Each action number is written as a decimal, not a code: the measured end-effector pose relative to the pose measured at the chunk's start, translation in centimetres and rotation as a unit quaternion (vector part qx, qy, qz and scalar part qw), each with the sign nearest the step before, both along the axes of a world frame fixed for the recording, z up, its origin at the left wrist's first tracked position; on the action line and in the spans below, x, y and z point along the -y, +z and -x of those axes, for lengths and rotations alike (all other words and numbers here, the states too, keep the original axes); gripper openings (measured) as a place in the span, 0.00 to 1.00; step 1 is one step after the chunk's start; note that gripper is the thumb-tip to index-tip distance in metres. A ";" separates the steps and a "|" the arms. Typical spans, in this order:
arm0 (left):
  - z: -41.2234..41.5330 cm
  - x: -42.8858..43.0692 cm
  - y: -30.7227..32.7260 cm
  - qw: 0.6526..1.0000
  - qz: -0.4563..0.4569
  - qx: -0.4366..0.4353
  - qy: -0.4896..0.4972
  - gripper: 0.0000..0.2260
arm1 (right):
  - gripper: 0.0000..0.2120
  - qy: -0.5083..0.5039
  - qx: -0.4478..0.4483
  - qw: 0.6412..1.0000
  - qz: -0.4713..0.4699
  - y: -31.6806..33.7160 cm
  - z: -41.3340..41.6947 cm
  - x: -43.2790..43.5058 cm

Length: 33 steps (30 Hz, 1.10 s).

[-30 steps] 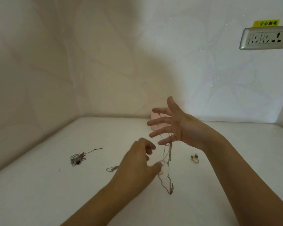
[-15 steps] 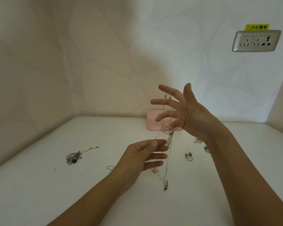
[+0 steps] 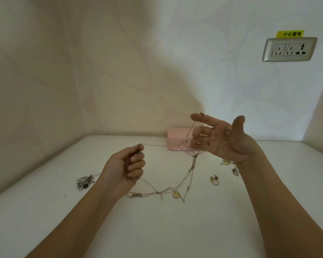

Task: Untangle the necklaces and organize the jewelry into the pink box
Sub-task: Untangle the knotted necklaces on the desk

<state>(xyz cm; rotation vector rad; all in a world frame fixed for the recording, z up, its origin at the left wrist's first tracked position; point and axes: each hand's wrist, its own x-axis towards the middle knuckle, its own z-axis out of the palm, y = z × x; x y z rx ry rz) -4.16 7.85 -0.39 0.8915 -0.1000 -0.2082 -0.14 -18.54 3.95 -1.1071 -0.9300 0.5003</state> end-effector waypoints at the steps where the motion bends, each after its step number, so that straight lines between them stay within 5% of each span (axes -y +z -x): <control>1: -0.1 -0.6 0.1 1.000 -0.002 0.002 -0.004 0.08 | 0.38 0.006 0.003 1.000 -0.006 -0.2 -0.2 -0.1; 7: -0.5 -3.5 0.6 0.997 0.039 0.033 -0.054 0.16 | 0.41 0.060 -0.013 0.997 -0.052 -0.7 -1.3 -0.4; 10: -1.4 -4.9 0.0 0.982 0.104 0.036 -0.155 0.05 | 0.44 0.107 -0.035 0.990 -0.090 -0.7 -1.6 -0.7; 14: -1.9 -6.6 -0.6 0.955 0.157 0.009 -0.250 0.20 | 0.43 0.064 -0.065 0.987 -0.133 -1.0 -1.6 -1.1; 21: -2.6 -7.1 -0.1 0.927 0.103 0.123 -0.340 0.21 | 0.40 -0.004 -0.128 0.991 -0.029 -3.1 -1.7 -2.7; 26: -3.9 -9.4 -0.1 0.911 0.082 0.112 -0.390 0.25 | 0.43 0.034 -0.160 0.986 0.018 -4.5 -2.0 -4.3; 29: -3.6 -10.2 -0.5 0.933 0.038 0.051 -0.355 0.26 | 0.39 0.001 -0.188 0.981 0.049 -5.3 -2.3 -4.9; 33: -2.3 -9.4 -0.5 0.979 -0.132 -0.077 -0.138 0.32 | 0.31 -0.094 -0.239 0.957 0.132 -6.3 -2.5 -5.7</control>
